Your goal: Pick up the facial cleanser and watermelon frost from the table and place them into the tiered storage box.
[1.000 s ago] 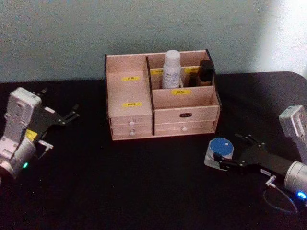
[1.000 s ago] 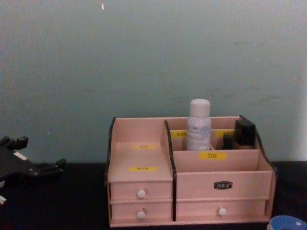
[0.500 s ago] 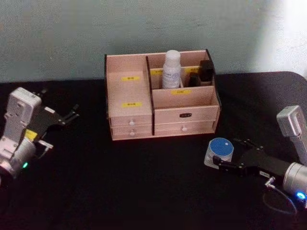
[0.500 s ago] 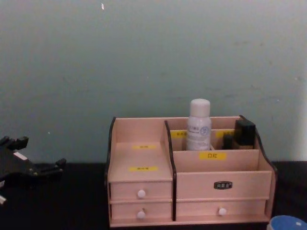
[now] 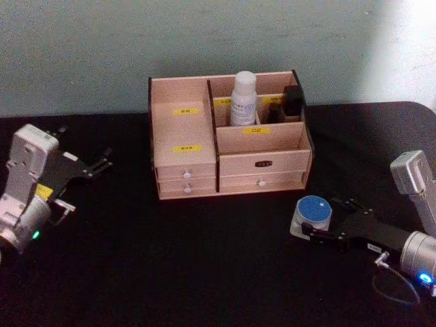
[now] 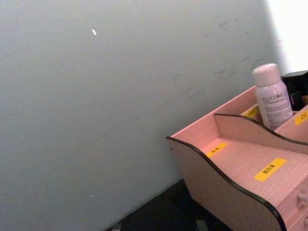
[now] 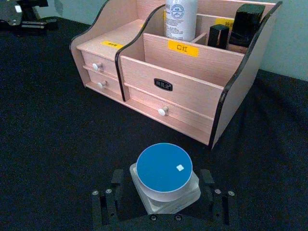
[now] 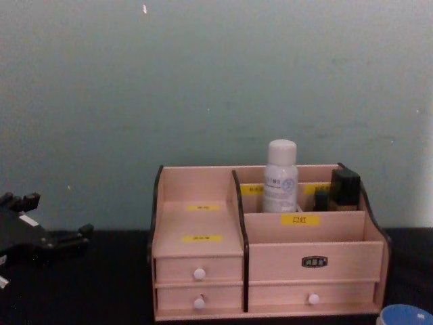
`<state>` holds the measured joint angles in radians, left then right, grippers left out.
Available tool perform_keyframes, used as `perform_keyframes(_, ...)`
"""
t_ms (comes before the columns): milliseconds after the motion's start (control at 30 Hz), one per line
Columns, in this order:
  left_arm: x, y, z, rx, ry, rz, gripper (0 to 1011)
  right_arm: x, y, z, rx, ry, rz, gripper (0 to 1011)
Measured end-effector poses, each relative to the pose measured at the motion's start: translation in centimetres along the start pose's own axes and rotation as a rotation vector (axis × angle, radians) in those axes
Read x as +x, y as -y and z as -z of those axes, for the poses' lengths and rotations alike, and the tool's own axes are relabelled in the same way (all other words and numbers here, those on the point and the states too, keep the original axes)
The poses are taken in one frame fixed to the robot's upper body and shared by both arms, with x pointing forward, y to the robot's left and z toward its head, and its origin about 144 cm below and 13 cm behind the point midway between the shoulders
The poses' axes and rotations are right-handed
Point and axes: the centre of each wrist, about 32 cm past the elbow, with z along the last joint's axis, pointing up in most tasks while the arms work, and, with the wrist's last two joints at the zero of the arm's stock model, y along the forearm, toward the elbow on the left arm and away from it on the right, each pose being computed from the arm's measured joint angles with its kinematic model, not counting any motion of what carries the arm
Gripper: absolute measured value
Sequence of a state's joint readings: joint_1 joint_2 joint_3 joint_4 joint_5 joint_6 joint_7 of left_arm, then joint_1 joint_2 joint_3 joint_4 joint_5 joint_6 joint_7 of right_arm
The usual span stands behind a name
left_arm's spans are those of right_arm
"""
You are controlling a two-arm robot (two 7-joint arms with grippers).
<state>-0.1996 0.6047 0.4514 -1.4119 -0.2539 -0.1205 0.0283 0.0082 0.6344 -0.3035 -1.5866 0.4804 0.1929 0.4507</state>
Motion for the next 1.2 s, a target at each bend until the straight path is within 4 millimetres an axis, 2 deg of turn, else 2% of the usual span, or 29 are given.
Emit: perform_keyframes(1200,0.0,0.0,0.0,0.0,0.0,0.0,1001,0.39,-0.98,0.17,-0.004,0.01,-0.004,1000)
